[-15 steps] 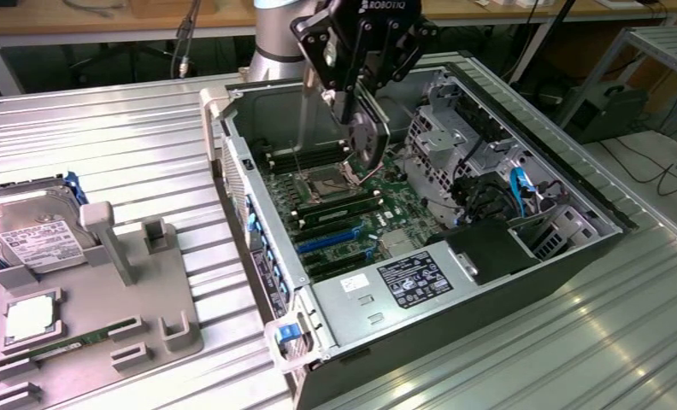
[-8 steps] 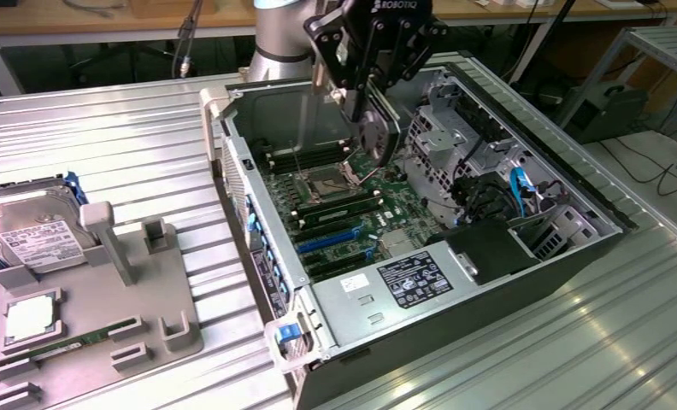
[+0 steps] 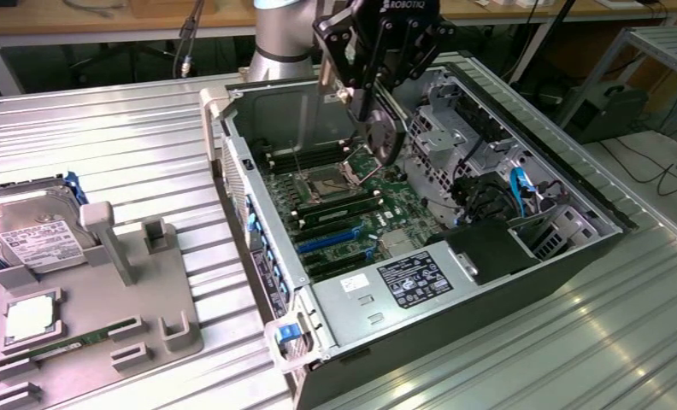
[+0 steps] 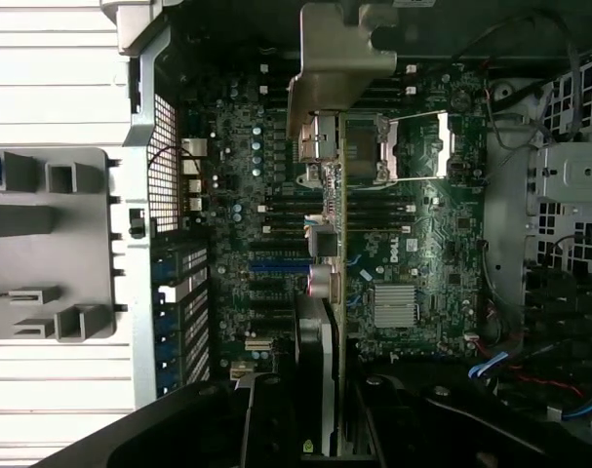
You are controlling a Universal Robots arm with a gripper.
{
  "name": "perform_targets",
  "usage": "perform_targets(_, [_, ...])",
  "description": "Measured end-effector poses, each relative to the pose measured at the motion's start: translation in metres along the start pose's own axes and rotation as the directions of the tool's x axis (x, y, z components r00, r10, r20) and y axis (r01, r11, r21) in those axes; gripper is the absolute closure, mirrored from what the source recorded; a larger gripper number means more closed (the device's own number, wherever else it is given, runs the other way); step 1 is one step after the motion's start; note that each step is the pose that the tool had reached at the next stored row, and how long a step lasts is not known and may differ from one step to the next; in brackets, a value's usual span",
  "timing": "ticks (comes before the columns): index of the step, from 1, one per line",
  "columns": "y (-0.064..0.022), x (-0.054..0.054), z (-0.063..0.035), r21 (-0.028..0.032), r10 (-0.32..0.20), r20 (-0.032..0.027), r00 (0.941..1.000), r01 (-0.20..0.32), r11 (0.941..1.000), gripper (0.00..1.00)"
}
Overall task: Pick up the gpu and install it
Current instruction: 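Pick up the gpu and move the gpu toward the slot, then insert the gpu into the slot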
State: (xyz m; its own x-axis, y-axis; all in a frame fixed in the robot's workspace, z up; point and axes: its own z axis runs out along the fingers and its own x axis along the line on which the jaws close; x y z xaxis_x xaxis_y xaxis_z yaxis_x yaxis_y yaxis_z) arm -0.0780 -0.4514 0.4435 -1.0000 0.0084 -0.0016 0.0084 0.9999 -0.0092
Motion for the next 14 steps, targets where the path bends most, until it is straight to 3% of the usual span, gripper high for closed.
perform_targets(14, [0.0, -0.0015, 0.0, 0.0, 0.0, 0.0009, 1.0, 0.0, 1.0, 0.72])
